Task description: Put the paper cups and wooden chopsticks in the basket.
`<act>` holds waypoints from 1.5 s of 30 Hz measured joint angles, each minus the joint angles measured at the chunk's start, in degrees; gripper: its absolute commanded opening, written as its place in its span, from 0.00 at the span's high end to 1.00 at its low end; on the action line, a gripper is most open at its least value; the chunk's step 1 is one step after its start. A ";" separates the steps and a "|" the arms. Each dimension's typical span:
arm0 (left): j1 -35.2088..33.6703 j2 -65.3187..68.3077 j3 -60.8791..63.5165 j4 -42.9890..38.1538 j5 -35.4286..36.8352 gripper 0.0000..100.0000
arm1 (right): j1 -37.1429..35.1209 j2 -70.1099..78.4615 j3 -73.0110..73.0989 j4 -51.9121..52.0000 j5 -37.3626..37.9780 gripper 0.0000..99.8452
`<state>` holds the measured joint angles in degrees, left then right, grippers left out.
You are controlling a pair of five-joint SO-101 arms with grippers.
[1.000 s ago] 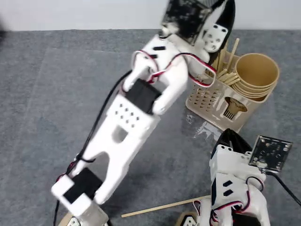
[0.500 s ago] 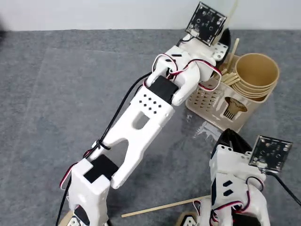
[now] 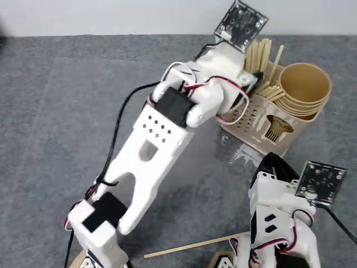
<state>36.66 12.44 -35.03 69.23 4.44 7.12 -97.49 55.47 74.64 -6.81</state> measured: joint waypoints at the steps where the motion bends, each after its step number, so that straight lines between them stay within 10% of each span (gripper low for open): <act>1: 0.00 -0.35 0.00 2.73 -0.88 0.84 | 0.18 0.00 0.00 -0.35 0.00 0.99; 13: 0.00 -1.67 -0.09 27.96 -4.84 0.85 | 9.23 0.00 0.00 -4.57 0.00 0.99; 20: 3.78 -5.98 12.13 29.80 -4.84 0.89 | 9.23 0.00 0.00 -4.57 0.00 0.99; 34: 13.71 -37.01 70.07 -1.67 -3.16 0.79 | 1.14 -0.09 -7.30 3.25 -9.49 0.99; 45: 22.68 -37.01 82.73 -5.89 -2.99 0.79 | 0.62 -0.09 -7.38 3.43 -9.58 0.99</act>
<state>59.34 -24.57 47.69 63.34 1.45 7.74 -97.58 48.09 78.07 -16.40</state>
